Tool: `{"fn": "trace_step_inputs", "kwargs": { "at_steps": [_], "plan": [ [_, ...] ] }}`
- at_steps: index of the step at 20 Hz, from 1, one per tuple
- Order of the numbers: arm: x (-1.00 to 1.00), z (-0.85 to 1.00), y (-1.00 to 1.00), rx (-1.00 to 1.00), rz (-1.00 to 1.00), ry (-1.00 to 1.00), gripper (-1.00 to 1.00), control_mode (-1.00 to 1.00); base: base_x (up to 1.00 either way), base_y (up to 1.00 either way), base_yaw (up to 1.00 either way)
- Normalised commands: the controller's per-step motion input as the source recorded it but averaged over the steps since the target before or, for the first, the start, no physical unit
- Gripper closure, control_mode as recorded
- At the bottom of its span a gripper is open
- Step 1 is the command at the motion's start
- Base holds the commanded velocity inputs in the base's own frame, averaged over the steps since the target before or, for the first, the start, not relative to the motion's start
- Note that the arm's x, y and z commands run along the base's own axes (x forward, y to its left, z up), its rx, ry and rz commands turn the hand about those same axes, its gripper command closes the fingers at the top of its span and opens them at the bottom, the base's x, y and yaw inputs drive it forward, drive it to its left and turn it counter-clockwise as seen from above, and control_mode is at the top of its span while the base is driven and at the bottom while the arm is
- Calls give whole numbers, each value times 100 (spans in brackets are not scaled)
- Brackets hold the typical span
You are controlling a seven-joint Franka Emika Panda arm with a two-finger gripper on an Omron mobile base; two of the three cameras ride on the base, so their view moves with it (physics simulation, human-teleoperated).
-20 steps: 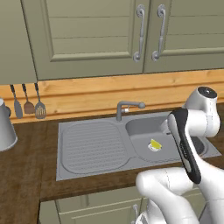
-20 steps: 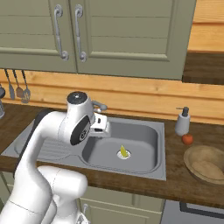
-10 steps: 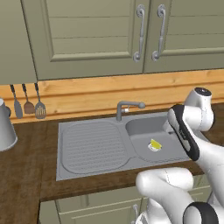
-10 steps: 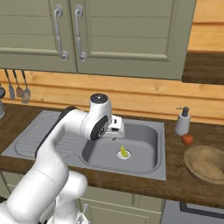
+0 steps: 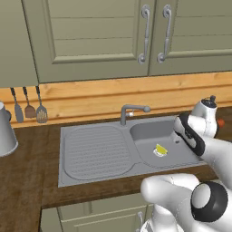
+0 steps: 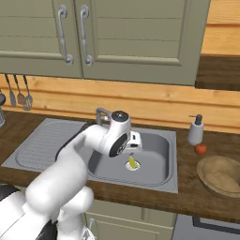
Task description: Pick the lemon wedge from the sink and place it in the bowl. Then pick the bowl and place it in the microwave. Then close the microwave door and press the start button.
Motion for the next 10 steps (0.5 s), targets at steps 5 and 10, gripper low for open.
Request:
{"fn": "trace_step_inputs", "kwargs": {
  "at_steps": [5, 10],
  "plan": [
    [37, -38, -2, 0, 7, 0, -100, -100, 0, 0, 0],
    [37, -36, 0, 0, 5, 0, -100, -100, 0, 0, 0]
  ]
}}
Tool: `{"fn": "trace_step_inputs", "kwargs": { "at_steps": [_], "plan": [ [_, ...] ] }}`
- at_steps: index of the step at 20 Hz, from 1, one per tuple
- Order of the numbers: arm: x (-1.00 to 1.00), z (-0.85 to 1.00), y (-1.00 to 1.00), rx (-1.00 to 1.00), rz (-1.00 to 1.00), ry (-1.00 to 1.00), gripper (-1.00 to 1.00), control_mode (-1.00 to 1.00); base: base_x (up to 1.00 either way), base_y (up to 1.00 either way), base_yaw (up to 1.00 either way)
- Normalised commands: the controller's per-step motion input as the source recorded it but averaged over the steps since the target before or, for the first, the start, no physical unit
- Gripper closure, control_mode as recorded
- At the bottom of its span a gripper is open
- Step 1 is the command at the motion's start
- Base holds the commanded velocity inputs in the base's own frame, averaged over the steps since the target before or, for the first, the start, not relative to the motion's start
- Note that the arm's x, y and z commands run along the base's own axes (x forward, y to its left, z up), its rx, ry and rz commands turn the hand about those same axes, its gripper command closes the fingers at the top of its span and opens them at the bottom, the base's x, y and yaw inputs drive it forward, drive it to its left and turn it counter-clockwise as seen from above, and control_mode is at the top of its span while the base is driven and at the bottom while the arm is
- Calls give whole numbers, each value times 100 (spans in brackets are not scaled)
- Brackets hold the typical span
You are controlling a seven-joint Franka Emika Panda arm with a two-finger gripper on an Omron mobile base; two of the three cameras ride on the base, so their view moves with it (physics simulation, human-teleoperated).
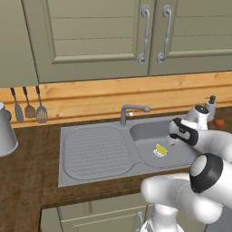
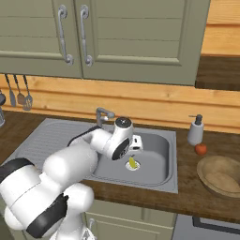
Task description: Pick the lemon wedge from the sink and place it in the bowl. Then pick the bowl and place it in the microwave. Then close the microwave door and press the start button.
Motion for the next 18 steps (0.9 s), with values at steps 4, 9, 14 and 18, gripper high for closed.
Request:
{"fn": "trace_step_inputs", "kwargs": {
  "at_steps": [4, 9, 14, 18],
  "plan": [
    [35, -31, -10, 0, 7, 0, -100, -100, 0, 0, 0],
    [34, -25, -6, 0, 7, 0, -100, -100, 0, 0, 0],
    [33, -17, -26, 3, 8, 0, -100, -100, 0, 0, 0],
    [39, -18, -21, 3, 8, 0, -100, -100, 0, 0, 0]
  ]
}}
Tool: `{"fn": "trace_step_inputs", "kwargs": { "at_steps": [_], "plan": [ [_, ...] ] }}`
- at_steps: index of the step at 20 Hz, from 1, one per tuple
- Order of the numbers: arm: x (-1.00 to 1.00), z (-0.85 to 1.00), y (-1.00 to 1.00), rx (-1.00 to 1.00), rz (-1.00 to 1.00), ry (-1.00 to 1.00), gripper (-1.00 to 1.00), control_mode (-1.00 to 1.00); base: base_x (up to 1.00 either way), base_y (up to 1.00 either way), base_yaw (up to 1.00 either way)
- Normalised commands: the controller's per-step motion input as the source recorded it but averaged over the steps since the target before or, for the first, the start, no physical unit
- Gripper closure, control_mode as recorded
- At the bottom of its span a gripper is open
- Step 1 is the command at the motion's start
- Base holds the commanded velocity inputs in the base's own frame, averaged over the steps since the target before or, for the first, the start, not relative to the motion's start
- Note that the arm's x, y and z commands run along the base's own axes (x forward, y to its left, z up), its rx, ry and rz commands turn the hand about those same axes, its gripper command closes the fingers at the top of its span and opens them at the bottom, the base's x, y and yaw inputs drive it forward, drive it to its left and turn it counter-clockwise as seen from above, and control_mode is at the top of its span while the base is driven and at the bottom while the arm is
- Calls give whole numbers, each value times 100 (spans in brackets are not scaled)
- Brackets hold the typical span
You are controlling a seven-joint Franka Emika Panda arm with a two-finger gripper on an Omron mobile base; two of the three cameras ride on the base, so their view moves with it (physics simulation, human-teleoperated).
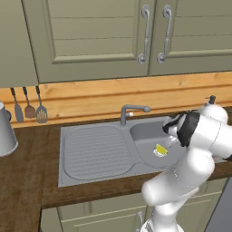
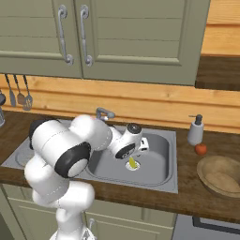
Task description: Pick the lemon wedge from the sink and place it in the bowl. Then pick the bowl and place it in the microwave. Then close the microwave door and press the start button.
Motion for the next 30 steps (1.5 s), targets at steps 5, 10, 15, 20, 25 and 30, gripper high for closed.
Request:
{"fn": "trace_step_inputs", "kwargs": {
  "at_steps": [5, 10, 15, 20, 25, 30],
  "plan": [
    [50, -25, -1, 1, 2, 1, -100, -100, 0, 0, 0],
    [43, -30, 0, 0, 1, 0, -100, -100, 0, 0, 0],
    [26, -28, -13, 1, 5, 0, -100, -100, 0, 0, 0],
    [5, -20, -27, 2, 5, 0, -100, -100, 0, 0, 0],
    [1, -10, -16, 1, 2, 0, -100, -100, 0, 0, 0],
    [22, -20, 0, 0, 0, 1, -100, -100, 0, 0, 0]
  ]
}}
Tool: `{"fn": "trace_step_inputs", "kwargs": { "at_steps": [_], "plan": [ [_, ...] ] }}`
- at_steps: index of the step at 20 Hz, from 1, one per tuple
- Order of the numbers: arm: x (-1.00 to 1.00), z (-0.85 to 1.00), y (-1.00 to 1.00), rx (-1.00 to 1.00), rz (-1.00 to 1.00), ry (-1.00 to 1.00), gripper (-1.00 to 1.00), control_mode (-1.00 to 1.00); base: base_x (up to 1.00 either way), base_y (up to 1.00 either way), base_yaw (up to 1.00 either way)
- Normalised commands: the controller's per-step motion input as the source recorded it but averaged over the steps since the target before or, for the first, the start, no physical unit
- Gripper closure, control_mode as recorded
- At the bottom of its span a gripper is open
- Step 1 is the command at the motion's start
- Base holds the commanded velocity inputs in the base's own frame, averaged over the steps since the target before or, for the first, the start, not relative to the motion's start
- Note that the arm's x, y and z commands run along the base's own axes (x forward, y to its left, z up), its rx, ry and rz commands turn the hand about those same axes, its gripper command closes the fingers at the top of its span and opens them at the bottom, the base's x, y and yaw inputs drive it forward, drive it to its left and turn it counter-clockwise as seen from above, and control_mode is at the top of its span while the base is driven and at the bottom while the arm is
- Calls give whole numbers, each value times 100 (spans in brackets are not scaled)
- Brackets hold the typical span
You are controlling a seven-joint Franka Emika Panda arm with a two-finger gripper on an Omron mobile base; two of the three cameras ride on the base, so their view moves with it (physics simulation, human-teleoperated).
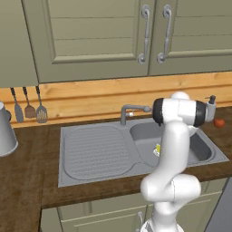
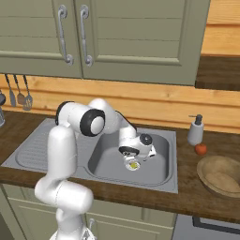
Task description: Pick the lemon wedge from the sink and place it in the bowl. Then pick the bowl and place it in the microwave. Then close the microwave door and press the start button.
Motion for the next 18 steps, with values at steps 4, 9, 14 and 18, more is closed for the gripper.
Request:
{"fn": "trace_step_inputs", "kwargs": {
  "at_steps": [4, 9, 14, 18],
  "plan": [
    [32, -16, 0, 0, 0, 5, -100, -100, 0, 0, 0],
    [20, -12, 0, 0, 0, 5, -100, -100, 0, 0, 0],
    [5, -12, 0, 0, 0, 4, -100, -100, 0, 0, 0],
    [0, -15, 11, 0, 0, 6, -100, -100, 0, 0, 0]
  ]
}}
